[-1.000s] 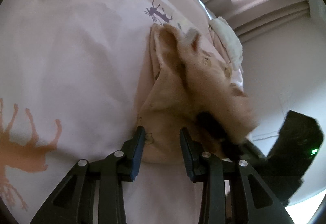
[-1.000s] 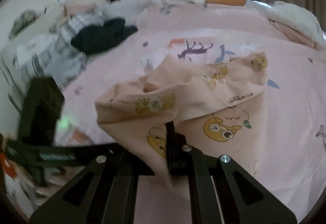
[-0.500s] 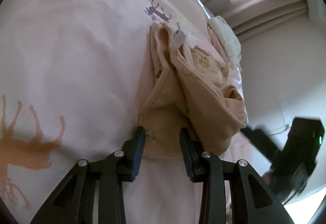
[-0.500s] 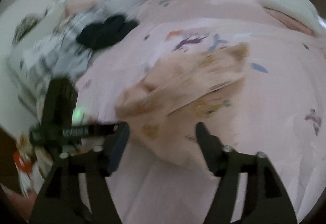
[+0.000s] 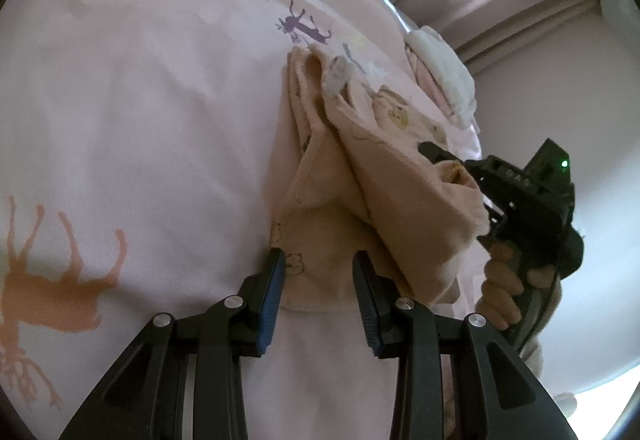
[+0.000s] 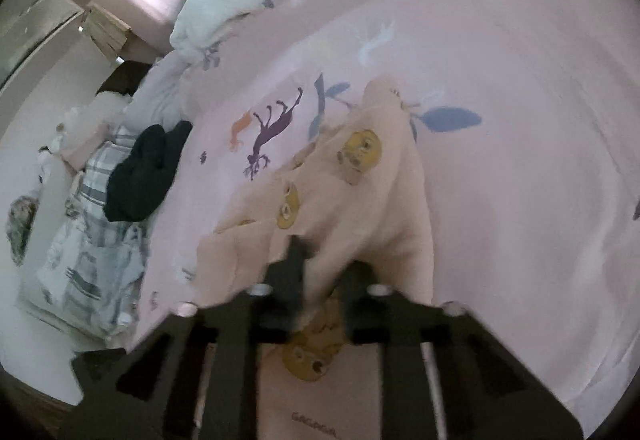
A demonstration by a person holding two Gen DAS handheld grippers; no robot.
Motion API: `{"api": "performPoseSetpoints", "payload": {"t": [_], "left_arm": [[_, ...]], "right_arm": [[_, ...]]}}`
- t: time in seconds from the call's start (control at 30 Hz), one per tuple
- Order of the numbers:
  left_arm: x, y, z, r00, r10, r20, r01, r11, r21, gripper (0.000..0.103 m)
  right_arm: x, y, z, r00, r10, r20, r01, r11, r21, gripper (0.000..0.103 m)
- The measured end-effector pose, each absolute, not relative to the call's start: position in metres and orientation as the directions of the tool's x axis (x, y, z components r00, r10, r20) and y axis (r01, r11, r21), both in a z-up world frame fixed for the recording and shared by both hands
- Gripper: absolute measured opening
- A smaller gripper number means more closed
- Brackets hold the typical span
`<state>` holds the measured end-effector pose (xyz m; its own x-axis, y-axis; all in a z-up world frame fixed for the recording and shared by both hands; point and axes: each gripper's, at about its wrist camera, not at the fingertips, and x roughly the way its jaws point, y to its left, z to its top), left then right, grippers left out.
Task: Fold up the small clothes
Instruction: 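Open the right tool and release the folded romper onto the bed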
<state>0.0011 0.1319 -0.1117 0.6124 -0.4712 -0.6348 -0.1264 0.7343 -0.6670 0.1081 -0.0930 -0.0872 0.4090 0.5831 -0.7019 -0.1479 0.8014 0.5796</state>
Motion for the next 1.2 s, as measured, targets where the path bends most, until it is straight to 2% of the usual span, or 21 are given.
{"api": "performPoseSetpoints", "payload": {"t": [0.27, 0.37, 0.53, 0.63, 0.73, 0.8, 0.87, 0.93, 1.0, 1.03, 1.07, 1.13, 1.2], "left_arm": [[0.001, 0.132, -0.112, 0.618, -0.462, -0.636, -0.122, 0.743, -0.658, 0.036], [0.002, 0.131, -0.113, 0.617, -0.469, -0.632, -0.123, 0.735, -0.666, 0.036], [0.004, 0.132, -0.113, 0.612, -0.471, -0.636, -0.129, 0.734, -0.667, 0.036], [0.004, 0.134, -0.112, 0.608, -0.475, -0.636, -0.132, 0.73, -0.671, 0.036], [0.001, 0.139, -0.112, 0.603, -0.477, -0.639, -0.142, 0.724, -0.675, 0.036], [-0.001, 0.143, -0.11, 0.607, -0.476, -0.636, -0.152, 0.716, -0.681, 0.036], [-0.005, 0.144, -0.105, 0.624, -0.43, -0.652, -0.178, 0.735, -0.655, 0.036], [-0.012, 0.145, -0.095, 0.652, -0.315, -0.69, -0.214, 0.796, -0.566, 0.036], [-0.019, 0.144, -0.085, 0.679, -0.144, -0.72, -0.269, 0.863, -0.427, 0.037], [-0.02, 0.145, -0.083, 0.685, -0.085, -0.723, -0.295, 0.876, -0.383, 0.037], [-0.021, 0.148, -0.084, 0.688, -0.084, -0.721, -0.301, 0.871, -0.389, 0.037], [-0.019, 0.162, -0.093, 0.687, -0.184, -0.703, -0.295, 0.814, -0.501, 0.037], [-0.017, 0.173, -0.097, 0.697, -0.214, -0.684, -0.31, 0.771, -0.556, 0.036]], "right_arm": [[0.114, -0.061, -0.057, 0.383, 0.681, -0.624, -0.235, 0.725, 0.647, 0.011], [0.119, -0.026, -0.057, 0.366, 0.658, -0.658, -0.271, 0.752, 0.601, 0.011], [0.126, 0.026, -0.078, 0.242, 0.664, -0.707, -0.319, 0.743, 0.589, 0.011], [0.124, 0.037, -0.086, 0.199, 0.629, -0.751, -0.302, 0.769, 0.564, 0.017], [0.12, 0.028, -0.073, 0.18, 0.677, -0.714, -0.294, 0.729, 0.618, 0.029], [0.113, 0.019, -0.055, 0.204, 0.696, -0.689, -0.316, 0.713, 0.626, 0.033], [0.102, 0.012, -0.041, 0.234, 0.698, -0.677, -0.363, 0.709, 0.605, 0.032], [0.09, 0.007, -0.033, 0.303, 0.647, -0.7, -0.41, 0.751, 0.517, 0.03], [0.081, 0.002, -0.04, 0.346, 0.579, -0.738, -0.411, 0.801, 0.436, 0.026], [0.079, -0.002, -0.053, 0.325, 0.569, -0.755, -0.395, 0.807, 0.438, 0.018], [0.077, -0.003, -0.066, 0.278, 0.586, -0.761, -0.383, 0.794, 0.472, 0.015], [0.072, 0.0, -0.092, 0.205, 0.625, -0.753, -0.378, 0.76, 0.528, 0.013], [0.061, 0.009, -0.108, 0.192, 0.614, -0.765, -0.408, 0.759, 0.507, 0.013]]}}
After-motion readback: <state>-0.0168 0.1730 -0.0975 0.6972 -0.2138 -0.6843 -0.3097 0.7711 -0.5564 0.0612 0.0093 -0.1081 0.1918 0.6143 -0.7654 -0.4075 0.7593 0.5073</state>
